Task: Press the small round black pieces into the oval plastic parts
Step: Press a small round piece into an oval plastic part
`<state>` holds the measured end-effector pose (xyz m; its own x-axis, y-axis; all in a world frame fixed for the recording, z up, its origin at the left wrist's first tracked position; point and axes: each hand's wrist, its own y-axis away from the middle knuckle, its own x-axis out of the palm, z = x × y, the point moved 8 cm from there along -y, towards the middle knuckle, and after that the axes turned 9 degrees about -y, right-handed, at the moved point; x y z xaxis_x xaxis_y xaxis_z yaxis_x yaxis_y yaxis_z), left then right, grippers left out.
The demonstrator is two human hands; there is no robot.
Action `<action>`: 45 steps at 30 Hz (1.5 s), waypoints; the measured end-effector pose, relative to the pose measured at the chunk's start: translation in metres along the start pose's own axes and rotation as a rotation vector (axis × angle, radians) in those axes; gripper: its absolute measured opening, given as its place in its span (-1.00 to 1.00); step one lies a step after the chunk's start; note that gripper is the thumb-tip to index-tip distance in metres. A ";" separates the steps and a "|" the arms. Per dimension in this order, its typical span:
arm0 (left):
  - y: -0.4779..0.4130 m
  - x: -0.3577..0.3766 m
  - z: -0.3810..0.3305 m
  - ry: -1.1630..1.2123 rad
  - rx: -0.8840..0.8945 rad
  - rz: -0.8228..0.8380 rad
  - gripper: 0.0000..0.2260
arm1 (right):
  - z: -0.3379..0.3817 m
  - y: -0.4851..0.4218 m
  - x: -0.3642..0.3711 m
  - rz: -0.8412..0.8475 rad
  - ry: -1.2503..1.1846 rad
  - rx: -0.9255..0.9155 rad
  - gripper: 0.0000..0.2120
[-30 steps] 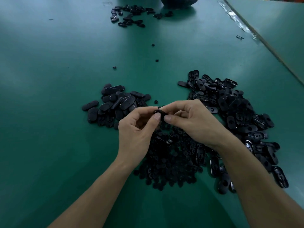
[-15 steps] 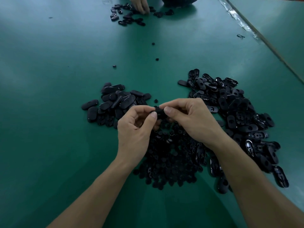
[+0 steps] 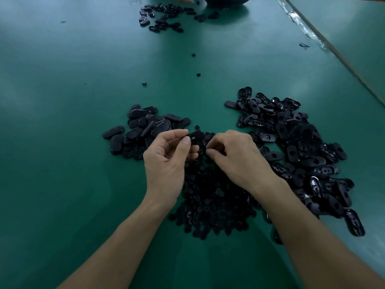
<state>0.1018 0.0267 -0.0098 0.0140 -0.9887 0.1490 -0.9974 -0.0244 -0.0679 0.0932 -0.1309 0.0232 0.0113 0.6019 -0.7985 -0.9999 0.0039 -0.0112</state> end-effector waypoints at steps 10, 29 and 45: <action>0.000 0.000 0.000 -0.025 0.008 -0.003 -0.88 | 0.008 0.001 -0.005 -0.072 -0.143 -0.024 -0.88; 0.001 -0.003 0.000 -0.085 0.027 -0.036 -0.86 | 0.008 0.004 -0.014 -0.141 -0.388 0.010 -0.88; -0.003 -0.008 0.002 0.005 0.004 -0.090 -0.83 | 0.010 -0.006 0.013 0.022 -0.013 -0.035 -0.86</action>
<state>0.1049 0.0341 -0.0124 0.1028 -0.9818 0.1594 -0.9919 -0.1133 -0.0581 0.0993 -0.1157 0.0191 -0.0114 0.6120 -0.7908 -0.9992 -0.0372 -0.0143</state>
